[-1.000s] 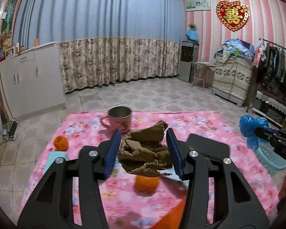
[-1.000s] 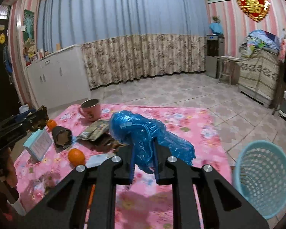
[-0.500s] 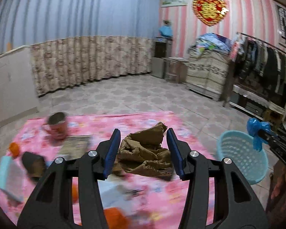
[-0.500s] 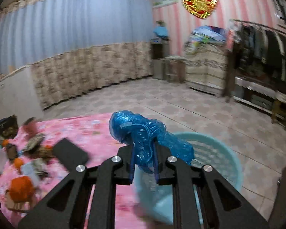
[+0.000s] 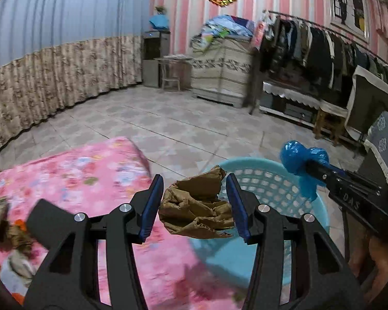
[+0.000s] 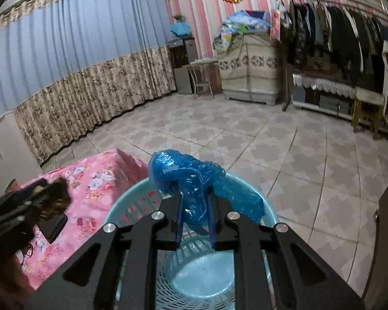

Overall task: Collect trash
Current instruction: 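Carry both items over the teal basket while the left tool releases the cloth inside, then open the right tool to drop the blue bag into the basket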

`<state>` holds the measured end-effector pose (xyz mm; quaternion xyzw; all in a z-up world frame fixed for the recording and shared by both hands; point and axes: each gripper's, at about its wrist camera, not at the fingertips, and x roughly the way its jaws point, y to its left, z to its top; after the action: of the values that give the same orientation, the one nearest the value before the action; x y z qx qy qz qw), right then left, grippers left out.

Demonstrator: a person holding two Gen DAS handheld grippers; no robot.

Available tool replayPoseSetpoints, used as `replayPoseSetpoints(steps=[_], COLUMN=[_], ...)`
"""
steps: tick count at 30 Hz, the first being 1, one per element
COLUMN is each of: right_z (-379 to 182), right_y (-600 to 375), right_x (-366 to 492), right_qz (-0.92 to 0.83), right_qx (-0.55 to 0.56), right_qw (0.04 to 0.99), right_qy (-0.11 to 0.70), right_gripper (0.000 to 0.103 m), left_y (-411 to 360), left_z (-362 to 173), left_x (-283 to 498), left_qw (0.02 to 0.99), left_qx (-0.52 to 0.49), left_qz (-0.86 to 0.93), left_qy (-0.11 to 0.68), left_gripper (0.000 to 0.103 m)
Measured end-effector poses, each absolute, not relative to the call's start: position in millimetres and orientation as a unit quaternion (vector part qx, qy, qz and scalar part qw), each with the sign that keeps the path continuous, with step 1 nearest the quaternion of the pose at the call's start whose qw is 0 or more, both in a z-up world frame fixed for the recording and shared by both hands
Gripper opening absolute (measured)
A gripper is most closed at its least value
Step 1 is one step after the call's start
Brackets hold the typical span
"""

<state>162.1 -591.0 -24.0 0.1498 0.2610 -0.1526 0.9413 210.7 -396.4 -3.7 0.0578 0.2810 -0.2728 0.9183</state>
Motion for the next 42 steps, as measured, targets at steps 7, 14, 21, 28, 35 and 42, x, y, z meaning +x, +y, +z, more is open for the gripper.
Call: replayPoseSetpoints(steps=[7, 14, 21, 28, 35, 42], right_z=[-31.8, -36.1, -34.6, -34.9, -34.1, -38.9], right_y=[-600.5, -602.5, -594.6, -593.3, -574.5, -563.6], right_x=[157.7, 152.5, 156.8, 160.8, 173.0, 181.0], right_qz=[-0.164, -0.166, -0.166, -0.165, -0.159, -0.152], right_qx=[0.155, 0.16, 0.142, 0.145, 0.132, 0.134], right_qw=[0.937, 0.935, 0.936, 0.935, 0.936, 0.936], right_qy=[0.268, 0.27, 0.276, 0.279, 0.286, 0.288], right_gripper=[0.016, 0.016, 0.016, 0.016, 0.016, 0.018], left_y=[-424.2, -424.8, -413.1, -378.4, -349.1, -327.6], left_z=[-27.9, -27.9, -14.8, 2.9, 5.1, 4.7], left_x=[236.2, 245.8, 251.2, 253.7, 250.9, 253.6], left_qw=[0.909, 0.911, 0.917, 0.934, 0.942, 0.945], left_qx=[0.063, 0.072, 0.062, 0.052, 0.049, 0.058], left_qz=[-0.281, -0.282, -0.266, -0.223, -0.192, -0.167], left_qy=[0.302, 0.292, 0.29, 0.273, 0.272, 0.275], left_gripper=[0.051, 0.071, 0.085, 0.098, 0.098, 0.098])
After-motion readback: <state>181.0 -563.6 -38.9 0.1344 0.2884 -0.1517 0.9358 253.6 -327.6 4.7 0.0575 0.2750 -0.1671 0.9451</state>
